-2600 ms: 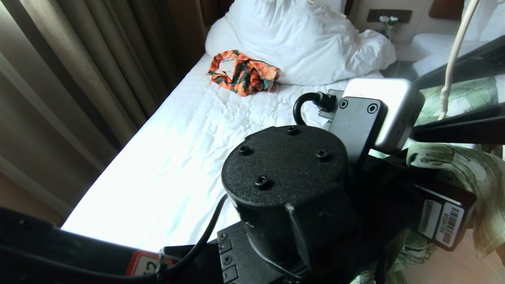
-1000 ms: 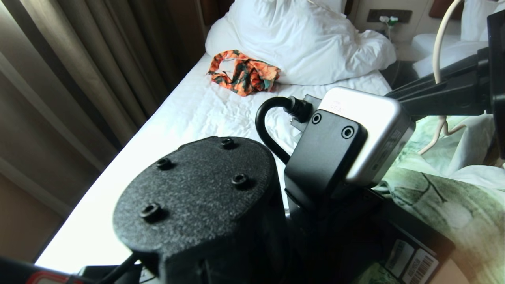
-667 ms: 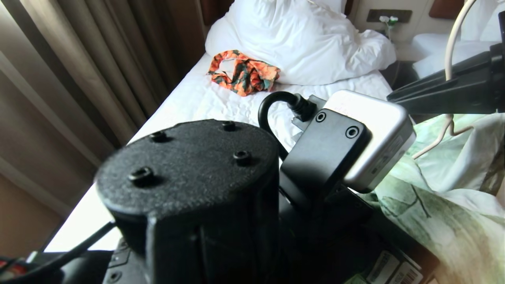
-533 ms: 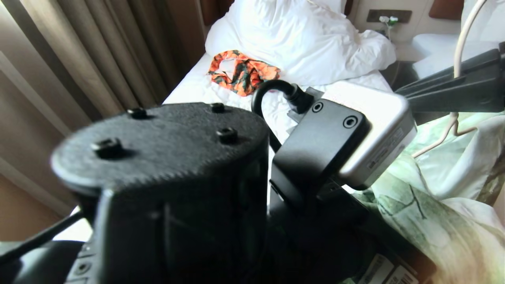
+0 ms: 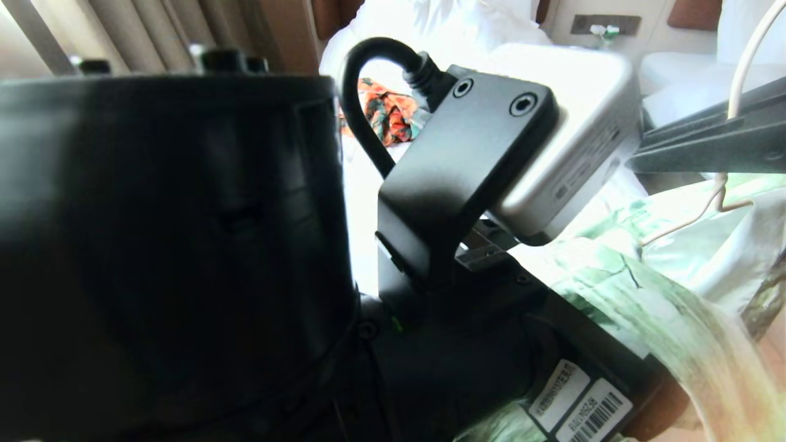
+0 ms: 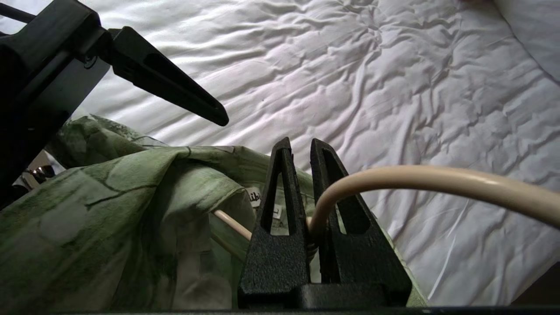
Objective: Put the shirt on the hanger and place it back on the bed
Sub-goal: Take the clothes hanger out of the clothes
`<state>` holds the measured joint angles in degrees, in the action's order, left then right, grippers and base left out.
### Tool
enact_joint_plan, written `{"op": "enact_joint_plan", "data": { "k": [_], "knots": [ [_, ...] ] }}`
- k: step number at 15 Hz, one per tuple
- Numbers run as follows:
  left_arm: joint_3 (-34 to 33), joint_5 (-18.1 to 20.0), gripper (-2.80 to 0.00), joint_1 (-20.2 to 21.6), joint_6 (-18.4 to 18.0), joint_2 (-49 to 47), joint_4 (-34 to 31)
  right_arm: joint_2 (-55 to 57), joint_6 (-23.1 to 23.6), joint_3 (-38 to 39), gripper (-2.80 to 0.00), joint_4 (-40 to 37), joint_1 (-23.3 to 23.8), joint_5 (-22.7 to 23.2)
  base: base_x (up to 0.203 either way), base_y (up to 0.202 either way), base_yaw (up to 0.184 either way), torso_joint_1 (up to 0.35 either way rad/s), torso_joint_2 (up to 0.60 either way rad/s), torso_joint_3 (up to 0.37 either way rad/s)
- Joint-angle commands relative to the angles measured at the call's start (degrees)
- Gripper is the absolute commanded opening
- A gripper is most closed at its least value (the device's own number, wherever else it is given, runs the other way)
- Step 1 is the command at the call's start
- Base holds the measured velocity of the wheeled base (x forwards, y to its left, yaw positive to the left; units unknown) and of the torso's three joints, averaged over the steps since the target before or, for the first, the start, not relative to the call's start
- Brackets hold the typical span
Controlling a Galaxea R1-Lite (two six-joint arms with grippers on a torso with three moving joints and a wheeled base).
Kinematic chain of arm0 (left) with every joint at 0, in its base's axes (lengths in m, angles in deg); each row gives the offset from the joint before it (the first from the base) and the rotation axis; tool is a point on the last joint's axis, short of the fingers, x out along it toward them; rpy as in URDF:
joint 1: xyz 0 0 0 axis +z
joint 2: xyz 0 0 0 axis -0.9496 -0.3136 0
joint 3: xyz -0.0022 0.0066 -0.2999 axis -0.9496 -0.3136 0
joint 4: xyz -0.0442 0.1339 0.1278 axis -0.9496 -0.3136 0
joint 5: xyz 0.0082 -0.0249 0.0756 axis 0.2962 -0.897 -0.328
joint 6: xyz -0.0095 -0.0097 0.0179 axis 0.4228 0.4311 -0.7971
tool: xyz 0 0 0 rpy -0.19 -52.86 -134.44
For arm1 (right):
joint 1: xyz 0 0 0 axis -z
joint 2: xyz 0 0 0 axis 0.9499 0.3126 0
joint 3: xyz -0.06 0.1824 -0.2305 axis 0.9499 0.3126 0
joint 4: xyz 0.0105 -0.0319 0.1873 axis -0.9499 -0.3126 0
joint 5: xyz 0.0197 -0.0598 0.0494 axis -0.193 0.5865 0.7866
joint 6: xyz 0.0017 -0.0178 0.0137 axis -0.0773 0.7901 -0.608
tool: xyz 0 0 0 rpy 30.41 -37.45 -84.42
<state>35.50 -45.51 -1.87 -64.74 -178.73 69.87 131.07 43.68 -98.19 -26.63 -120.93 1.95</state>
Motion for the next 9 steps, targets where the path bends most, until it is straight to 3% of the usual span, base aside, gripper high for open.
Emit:
{"op": "enact_joint_plan", "data": {
  "k": [1, 4, 9],
  "knots": [
    [1.0, -0.2, 0.0, 0.1, -0.1, 1.2, -2.9, -0.1, 0.2, 0.0, -2.8, 1.0, 0.9, 0.0, 0.0, 0.0, 0.0, 0.0, 0.0, 0.0],
    [2.7, -0.4, 0.0, 1.3, -0.1, 4.2, -10.3, 0.0, 0.2, 0.0, -2.8, 2.3, 1.2, 0.0, 0.0, 0.0, 0.0, 0.0, 0.0, 0.0],
    [3.6, -1.1, 0.0, 6.7, -0.7, 7.8, -11.5, 0.1, -0.6, 0.0, -2.8, 3.4, 2.7, 0.2, 0.0, 0.0, 0.0, 0.0, 0.0, 0.0]
  ]
}}
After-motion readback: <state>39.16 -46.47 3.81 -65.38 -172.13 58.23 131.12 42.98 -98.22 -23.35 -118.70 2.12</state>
